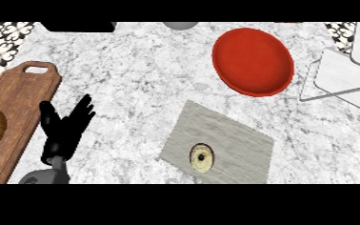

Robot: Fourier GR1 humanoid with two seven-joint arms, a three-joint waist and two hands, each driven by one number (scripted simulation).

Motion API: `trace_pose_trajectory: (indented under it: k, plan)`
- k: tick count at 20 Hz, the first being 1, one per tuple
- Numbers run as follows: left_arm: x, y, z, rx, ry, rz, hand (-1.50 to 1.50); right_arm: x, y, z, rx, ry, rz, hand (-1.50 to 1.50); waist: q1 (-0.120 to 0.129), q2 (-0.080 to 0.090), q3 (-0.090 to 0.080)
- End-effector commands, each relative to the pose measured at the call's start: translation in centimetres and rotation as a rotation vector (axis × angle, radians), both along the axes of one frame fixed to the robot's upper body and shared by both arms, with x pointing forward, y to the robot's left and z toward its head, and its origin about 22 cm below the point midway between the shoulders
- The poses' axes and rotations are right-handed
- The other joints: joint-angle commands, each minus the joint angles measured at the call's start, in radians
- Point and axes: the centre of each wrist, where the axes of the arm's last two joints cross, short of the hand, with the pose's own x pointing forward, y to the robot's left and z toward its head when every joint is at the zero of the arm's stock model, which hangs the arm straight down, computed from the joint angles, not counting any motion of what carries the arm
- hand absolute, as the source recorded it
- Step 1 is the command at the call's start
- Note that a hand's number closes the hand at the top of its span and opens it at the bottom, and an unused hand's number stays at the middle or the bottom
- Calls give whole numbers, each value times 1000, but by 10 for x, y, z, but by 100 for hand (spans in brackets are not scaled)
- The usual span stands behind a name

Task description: Pick the bell pepper from the placemat and place it in the tiered shelf

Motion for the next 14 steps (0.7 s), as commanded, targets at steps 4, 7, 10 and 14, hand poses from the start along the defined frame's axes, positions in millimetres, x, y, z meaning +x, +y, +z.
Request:
trace_pose_trajectory:
  k: [4,7,10,14]
  plan:
    - [-19,-3,13,-1,-5,-24,0,3,-11,4,14,-6,10,150,4,-1,0]
    - [-5,10,-1,9,20,-24,0,13,10,4,-87,84,1,150,-3,-1,-1]
    - [-12,9,2,14,5,6,0,1,-24,-9,140,-100,-62,150,-2,-1,1]
    - [-2,-9,2,-3,0,-13,0,3,-11,16,227,-183,-65,-150,-5,-2,0]
